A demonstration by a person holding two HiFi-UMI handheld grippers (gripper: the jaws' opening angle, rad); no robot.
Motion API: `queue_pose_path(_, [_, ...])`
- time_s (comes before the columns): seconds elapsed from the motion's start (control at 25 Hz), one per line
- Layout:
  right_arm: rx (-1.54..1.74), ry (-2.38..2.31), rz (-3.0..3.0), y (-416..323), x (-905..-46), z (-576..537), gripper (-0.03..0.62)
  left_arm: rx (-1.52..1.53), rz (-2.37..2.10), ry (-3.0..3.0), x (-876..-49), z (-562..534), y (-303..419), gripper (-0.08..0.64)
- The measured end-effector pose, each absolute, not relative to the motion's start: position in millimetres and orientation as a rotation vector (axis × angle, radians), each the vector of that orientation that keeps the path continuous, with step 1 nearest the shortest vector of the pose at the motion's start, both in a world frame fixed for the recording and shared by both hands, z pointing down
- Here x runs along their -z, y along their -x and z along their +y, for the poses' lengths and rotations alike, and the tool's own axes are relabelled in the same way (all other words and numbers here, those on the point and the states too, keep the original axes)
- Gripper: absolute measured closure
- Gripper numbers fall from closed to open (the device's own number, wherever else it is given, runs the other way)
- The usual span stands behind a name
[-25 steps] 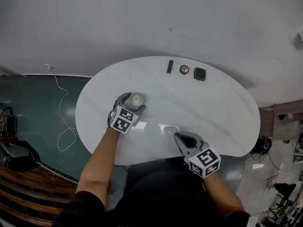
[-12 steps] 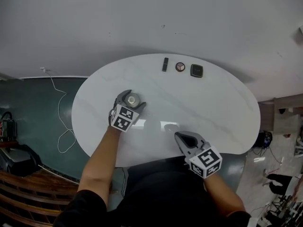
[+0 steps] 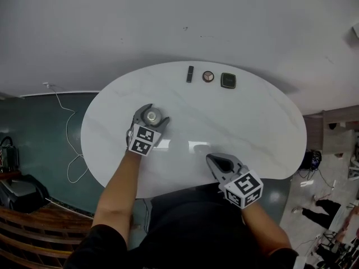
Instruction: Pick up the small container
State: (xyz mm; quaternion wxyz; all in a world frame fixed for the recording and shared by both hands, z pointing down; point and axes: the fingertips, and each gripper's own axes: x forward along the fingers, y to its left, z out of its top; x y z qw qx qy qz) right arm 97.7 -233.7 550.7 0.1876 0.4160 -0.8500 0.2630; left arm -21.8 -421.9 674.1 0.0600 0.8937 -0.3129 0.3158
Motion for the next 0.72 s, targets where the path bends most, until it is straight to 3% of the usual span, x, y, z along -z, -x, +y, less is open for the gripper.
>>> queue_pose_path(0.72, [-0.692, -1.231, -2.437, -104, -530, -230, 0.597, -0.929, -0.982, -2.614, -644, -413, 32, 0.211])
